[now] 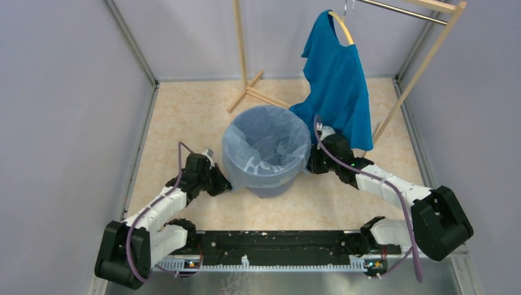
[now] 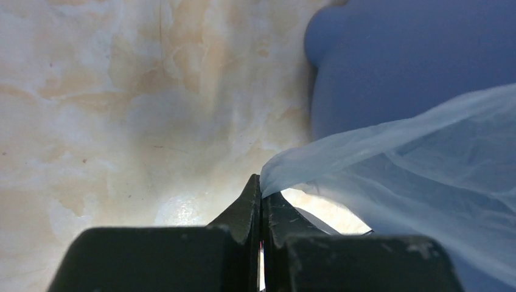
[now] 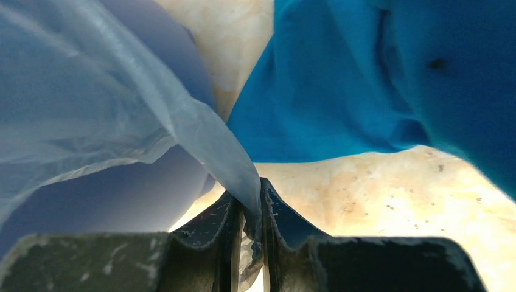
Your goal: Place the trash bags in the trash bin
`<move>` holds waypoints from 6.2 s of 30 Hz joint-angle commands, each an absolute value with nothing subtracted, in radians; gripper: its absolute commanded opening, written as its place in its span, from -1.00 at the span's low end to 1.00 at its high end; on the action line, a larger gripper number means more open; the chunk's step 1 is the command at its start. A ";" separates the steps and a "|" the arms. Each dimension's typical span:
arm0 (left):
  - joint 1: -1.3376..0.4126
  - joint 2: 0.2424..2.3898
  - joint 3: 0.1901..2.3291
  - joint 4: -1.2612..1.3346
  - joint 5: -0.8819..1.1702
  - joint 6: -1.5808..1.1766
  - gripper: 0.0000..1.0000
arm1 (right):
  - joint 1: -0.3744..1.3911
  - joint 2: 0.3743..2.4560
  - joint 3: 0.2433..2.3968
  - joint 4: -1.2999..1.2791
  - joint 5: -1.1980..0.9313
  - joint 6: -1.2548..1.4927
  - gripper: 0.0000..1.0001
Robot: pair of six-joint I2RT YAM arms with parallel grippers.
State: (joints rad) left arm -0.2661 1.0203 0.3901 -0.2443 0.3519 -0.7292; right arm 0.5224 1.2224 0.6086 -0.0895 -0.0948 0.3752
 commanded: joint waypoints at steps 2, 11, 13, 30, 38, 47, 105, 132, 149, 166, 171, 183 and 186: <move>-0.288 1.035 0.351 -0.148 0.372 -0.763 -1.00 | 0.595 1.242 0.650 -0.097 0.009 0.383 -0.68; -0.288 0.894 0.399 -0.303 0.238 -0.708 -0.88 | 0.597 0.983 0.825 -0.568 0.179 0.280 0.03; -0.288 0.908 0.402 -0.304 0.236 -0.703 -0.88 | 0.597 0.907 0.878 -0.655 0.172 0.275 0.17; -0.288 0.931 0.430 -0.290 0.285 -0.714 -0.92 | 0.747 1.058 1.388 -0.585 -0.174 0.268 0.40; -0.288 0.909 0.423 -0.305 0.283 -0.716 -0.91 | 1.002 1.447 1.533 -0.609 0.144 0.199 0.06; -0.288 0.891 0.422 -0.307 0.288 -0.728 -0.91 | 1.017 1.621 1.441 -0.463 0.128 0.218 -0.39; -0.288 0.858 0.460 -0.363 0.259 -0.694 -0.90 | 0.980 1.793 1.407 -0.380 0.232 0.182 0.00; -0.288 0.849 0.474 -0.375 0.257 -0.686 -0.87 | 0.934 1.804 1.450 -0.366 0.187 0.200 0.38; -0.288 0.838 0.516 -0.438 0.199 -0.690 -0.52 | 0.934 1.738 1.476 -0.409 0.154 0.247 0.45; -0.288 0.554 0.727 -0.805 -0.040 -0.836 0.97 | 0.869 1.407 1.667 -0.607 0.225 0.199 0.83; -0.288 0.424 0.843 -0.828 -0.091 -0.843 0.97 | 0.746 1.427 1.645 -0.645 0.170 0.254 0.78; -0.288 0.544 1.309 -0.863 -0.178 -0.583 0.97 | 0.717 1.415 1.483 -0.629 0.212 0.225 0.22; -0.288 0.569 1.384 -0.843 -0.179 -0.535 0.97 | 0.720 1.418 1.463 -0.605 0.204 0.239 -0.09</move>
State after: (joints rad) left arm -0.2848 0.5201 1.3060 -0.8547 -0.1596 -0.6498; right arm 0.7174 1.4231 1.4773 -0.6559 0.2138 0.2283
